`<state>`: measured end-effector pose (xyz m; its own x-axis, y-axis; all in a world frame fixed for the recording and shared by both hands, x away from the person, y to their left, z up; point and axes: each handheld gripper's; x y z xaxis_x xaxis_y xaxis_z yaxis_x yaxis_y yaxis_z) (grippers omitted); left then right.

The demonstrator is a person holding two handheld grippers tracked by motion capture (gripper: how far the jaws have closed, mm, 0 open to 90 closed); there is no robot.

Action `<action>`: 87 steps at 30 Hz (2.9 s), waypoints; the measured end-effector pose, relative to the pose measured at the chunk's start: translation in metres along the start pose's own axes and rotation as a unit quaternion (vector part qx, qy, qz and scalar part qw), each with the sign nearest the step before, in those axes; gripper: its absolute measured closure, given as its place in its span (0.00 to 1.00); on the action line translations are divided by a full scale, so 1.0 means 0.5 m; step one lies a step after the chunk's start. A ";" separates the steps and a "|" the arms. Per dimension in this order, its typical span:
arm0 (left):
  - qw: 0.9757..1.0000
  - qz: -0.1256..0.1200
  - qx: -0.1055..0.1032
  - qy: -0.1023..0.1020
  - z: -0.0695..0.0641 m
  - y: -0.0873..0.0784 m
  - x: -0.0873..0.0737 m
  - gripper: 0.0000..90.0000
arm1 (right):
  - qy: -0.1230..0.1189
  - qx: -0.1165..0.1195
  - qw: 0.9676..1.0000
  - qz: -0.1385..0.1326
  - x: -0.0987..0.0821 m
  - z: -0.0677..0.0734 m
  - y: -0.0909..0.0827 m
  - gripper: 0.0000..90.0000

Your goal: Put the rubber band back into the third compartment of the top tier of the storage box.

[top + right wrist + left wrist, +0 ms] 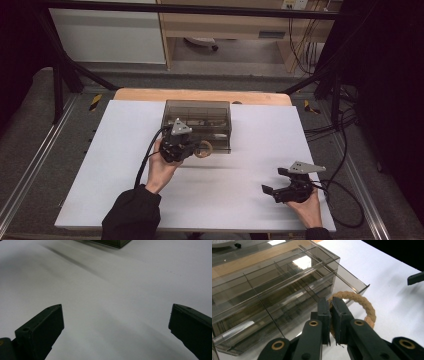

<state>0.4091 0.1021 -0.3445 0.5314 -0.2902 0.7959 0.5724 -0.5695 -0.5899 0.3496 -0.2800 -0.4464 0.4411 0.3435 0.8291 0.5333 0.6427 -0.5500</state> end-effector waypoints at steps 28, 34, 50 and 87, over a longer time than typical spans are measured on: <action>1.000 0.006 0.011 0.003 -0.013 0.060 0.042 0.94 | 0.000 0.001 1.000 -0.003 0.000 0.000 -0.001 0.01; 1.000 0.007 0.012 0.002 -0.014 0.074 0.048 0.94 | 0.000 0.000 1.000 -0.003 0.000 0.000 -0.001 0.01; 1.000 0.016 0.022 -0.001 -0.011 0.117 0.053 0.94 | 0.000 0.001 1.000 -0.002 0.000 0.000 -0.001 0.01; 0.999 0.032 0.015 0.007 -0.012 0.127 0.046 0.79 | 0.000 0.002 1.000 -0.002 0.000 0.001 -0.001 0.01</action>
<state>0.4538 0.0546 -0.3627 0.5589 -0.3350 0.7586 0.5560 -0.5273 -0.6425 0.3491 -0.2801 -0.4462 0.4399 0.3404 0.8310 0.5324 0.6464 -0.5466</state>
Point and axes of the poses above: each handheld gripper's, and its own axes: y roughly forward along the jaws, x roughly out of its top, z roughly to its left, and after that the axes turned 6 degrees about -y, right-handed
